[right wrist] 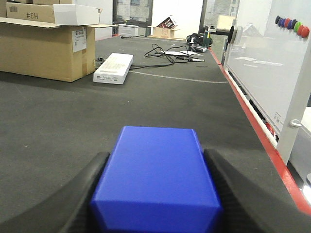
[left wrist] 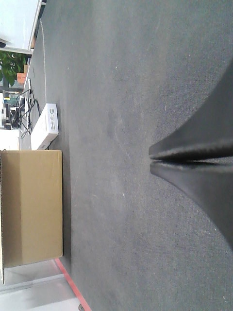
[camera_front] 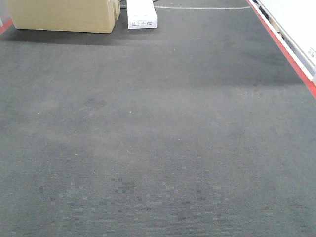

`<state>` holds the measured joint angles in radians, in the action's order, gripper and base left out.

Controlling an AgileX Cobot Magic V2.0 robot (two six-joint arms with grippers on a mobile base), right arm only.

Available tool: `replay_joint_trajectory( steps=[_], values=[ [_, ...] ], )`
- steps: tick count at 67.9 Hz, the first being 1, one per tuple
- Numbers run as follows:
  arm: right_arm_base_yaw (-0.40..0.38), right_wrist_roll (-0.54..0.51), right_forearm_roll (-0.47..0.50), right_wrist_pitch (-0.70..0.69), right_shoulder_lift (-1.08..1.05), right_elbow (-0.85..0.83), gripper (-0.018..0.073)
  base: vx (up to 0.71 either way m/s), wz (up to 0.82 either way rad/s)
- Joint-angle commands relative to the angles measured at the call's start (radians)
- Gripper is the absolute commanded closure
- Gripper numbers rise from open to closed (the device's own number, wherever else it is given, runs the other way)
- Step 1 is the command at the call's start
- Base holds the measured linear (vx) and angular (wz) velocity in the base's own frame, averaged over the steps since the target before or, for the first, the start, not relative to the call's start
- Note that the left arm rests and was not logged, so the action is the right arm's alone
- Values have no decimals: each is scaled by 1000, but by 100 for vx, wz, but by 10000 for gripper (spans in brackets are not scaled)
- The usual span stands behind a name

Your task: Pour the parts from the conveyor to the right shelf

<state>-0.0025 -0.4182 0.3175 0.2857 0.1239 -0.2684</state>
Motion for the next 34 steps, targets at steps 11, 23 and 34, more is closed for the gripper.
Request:
replay_joint_trajectory(
  steps=[11, 23, 34],
  values=[
    [1, 0, 7, -83, 13, -28, 562, 0, 0],
    [1, 0, 7, -83, 13, -28, 562, 0, 0],
    [1, 0, 7, -83, 13, -28, 562, 0, 0]
  ],
)
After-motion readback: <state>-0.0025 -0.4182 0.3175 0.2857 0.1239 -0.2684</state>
